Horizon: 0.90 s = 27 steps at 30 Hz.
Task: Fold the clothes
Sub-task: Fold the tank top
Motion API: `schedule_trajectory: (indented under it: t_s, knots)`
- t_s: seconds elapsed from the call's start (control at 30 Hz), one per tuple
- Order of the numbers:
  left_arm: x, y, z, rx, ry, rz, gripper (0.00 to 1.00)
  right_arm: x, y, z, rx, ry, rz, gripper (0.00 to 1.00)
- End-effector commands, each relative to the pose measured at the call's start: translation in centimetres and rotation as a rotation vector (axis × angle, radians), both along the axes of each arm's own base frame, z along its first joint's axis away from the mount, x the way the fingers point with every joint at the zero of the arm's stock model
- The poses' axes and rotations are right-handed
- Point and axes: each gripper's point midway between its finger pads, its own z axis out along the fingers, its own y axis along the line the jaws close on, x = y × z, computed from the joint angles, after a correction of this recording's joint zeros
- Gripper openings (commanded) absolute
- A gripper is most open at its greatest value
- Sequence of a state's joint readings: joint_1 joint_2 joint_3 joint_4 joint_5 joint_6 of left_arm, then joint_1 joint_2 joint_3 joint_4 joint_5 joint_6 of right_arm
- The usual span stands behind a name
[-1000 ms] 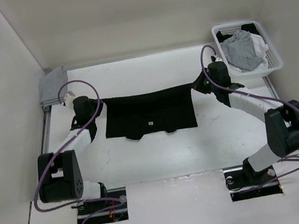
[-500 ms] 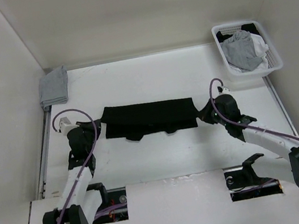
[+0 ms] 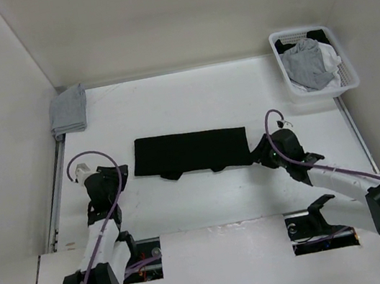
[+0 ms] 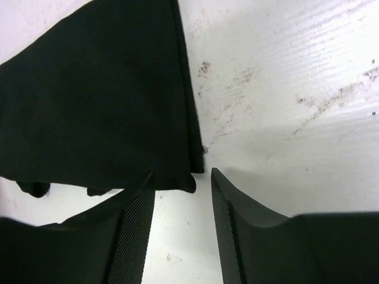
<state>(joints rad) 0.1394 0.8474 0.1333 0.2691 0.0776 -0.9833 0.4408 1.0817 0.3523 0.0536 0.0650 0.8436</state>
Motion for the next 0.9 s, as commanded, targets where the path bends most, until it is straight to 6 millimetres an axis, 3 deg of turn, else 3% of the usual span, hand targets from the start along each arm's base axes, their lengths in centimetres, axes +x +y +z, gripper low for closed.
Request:
schedule_trajectory:
  t_s: [0.0,0.1,0.3,0.47,0.53,0.7,0.8,0.87]
  knots:
    - [1.0,0.0,3.7,0.002,-0.126,-0.007,0.25,2.5,0.3,2.5,-0.003,-0.086,0.013,0.49]
    - [1.5,-0.5,5.2,0.021,-0.165,-0.007,0.25,4.3,1.2,2.0,0.035,-0.079,0.031,0.52]
    - [2.4,-4.3,7.3,0.061,-0.221,-0.118,0.25,6.2,2.8,-0.5,0.161,-0.001,0.027,0.43]
    - [2.6,-7.2,9.7,0.045,-0.305,-0.196,0.25,7.2,3.1,-0.6,0.254,-0.011,-0.04,0.09]
    - [2.5,-8.7,10.3,0.03,-0.335,-0.241,0.25,7.6,2.0,0.4,0.265,-0.047,-0.087,0.01]
    - [1.9,-12.2,10.1,0.002,-0.329,-0.33,0.25,6.9,-2.3,3.6,0.132,-0.129,-0.182,0.0]
    - [1.8,-13.8,10.0,-0.007,-0.339,-0.362,0.25,7.1,-3.9,8.0,0.032,-0.219,-0.201,0.01]
    - [1.8,-14.6,10.3,-0.018,-0.345,-0.38,0.25,7.6,-3.9,11.0,-0.037,-0.257,-0.177,0.01]
